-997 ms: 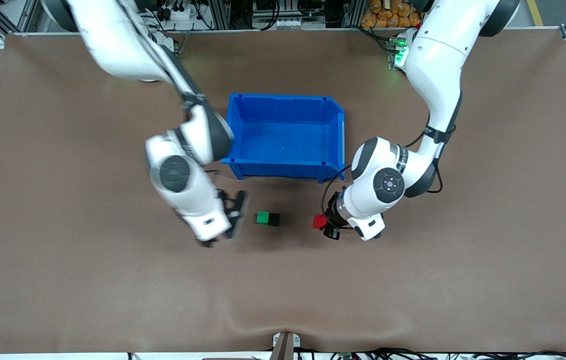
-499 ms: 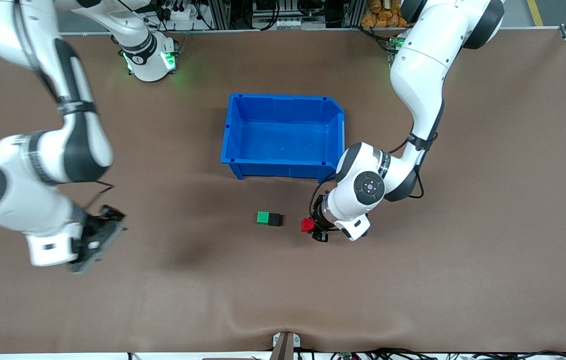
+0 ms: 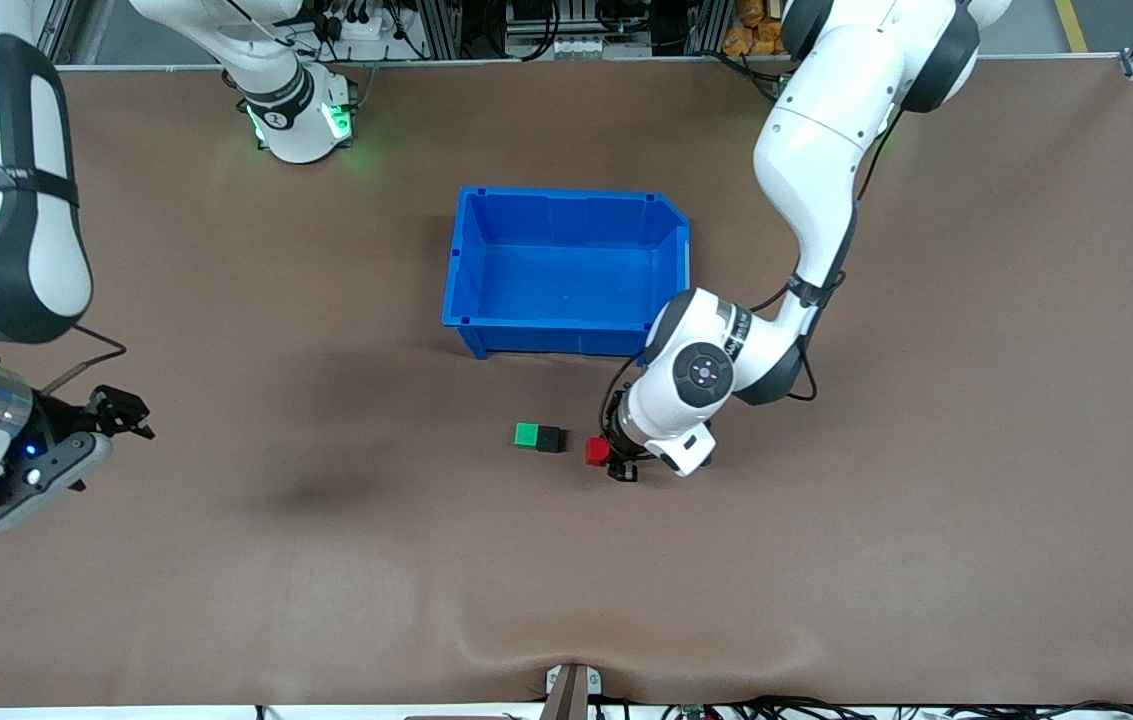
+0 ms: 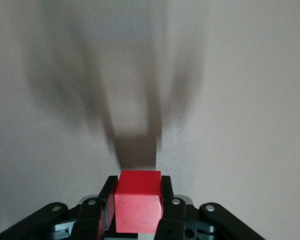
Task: Attach green and red cubes to black cube
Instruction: 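Withdraw the right gripper while the left gripper presses red against black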
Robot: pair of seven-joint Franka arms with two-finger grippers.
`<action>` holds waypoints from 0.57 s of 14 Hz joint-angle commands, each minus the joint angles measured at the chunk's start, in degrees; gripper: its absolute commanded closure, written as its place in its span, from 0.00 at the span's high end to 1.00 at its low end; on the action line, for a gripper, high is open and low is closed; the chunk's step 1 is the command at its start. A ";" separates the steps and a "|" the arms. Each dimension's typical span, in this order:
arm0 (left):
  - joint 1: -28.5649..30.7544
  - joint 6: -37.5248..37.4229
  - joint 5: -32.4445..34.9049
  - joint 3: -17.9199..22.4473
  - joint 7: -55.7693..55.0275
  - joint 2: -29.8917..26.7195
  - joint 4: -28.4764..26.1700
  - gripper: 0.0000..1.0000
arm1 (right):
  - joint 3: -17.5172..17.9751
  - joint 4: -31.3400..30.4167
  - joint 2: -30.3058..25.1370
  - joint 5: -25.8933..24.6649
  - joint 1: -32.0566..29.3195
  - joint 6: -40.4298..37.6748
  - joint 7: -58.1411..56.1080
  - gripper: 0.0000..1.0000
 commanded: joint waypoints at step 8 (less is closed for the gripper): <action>-3.78 0.54 -0.15 2.12 -1.15 3.56 3.26 0.00 | 0.96 -1.89 -5.71 -4.89 -0.25 -8.69 28.39 1.00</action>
